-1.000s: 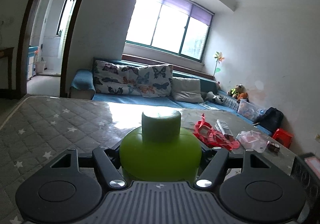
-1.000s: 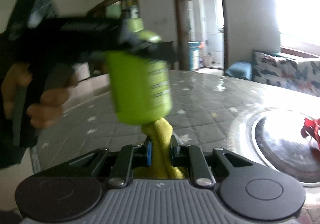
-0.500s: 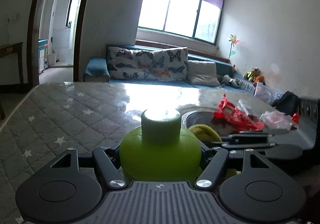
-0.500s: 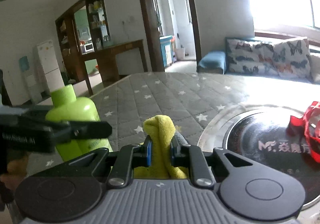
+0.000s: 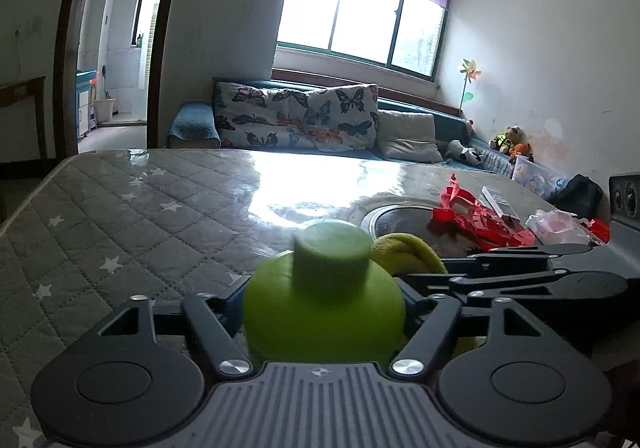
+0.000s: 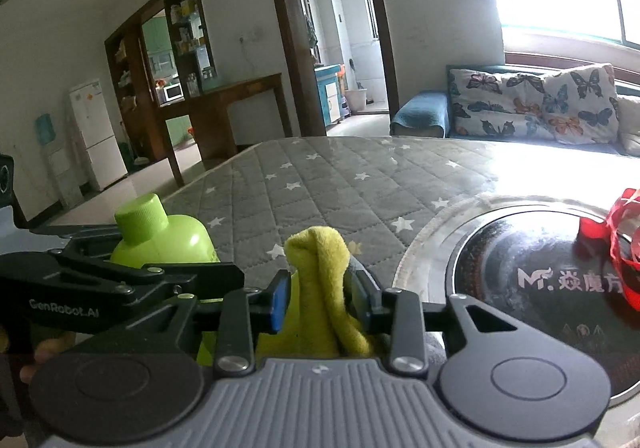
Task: Clean container
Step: 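Set the green bottle down on the table with the left gripper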
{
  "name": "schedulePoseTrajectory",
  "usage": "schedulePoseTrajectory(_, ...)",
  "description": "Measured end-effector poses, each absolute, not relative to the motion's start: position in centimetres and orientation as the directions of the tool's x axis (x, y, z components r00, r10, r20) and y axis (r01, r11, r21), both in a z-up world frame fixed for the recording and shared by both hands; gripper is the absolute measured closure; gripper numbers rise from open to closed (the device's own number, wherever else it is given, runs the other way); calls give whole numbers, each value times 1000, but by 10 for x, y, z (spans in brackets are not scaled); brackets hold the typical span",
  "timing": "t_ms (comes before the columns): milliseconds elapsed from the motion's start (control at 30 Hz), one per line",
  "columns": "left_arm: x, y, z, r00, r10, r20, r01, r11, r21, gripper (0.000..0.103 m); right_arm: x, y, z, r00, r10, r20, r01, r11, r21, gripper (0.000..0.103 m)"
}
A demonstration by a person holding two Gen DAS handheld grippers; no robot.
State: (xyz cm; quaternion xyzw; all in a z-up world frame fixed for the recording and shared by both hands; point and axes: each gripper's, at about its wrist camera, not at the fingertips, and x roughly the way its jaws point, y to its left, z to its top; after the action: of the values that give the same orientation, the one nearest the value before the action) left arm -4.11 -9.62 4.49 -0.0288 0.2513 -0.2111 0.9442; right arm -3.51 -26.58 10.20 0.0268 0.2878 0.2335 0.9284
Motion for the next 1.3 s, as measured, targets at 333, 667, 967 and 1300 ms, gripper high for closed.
schedulePoseTrajectory(333,-57,-92,51,824,-354,-442,329,935,-136,0,-51,-270,100,750,417,-513,-384,907,176,49)
schedulePoseTrajectory(667,-82,-88,51,833,-321,-451,290,947,-138,0,-74,-276,107,778,383,-499,-344,923,171,27)
schedulePoseTrajectory(967,-107,-92,52,835,-287,-470,262,958,-120,0,-100,-280,119,804,350,-480,-314,937,156,15)
schedulePoseTrajectory(1300,-125,-97,50,817,-242,-524,209,970,-123,0,-125,-282,120,833,301,-464,-269,954,136,0)
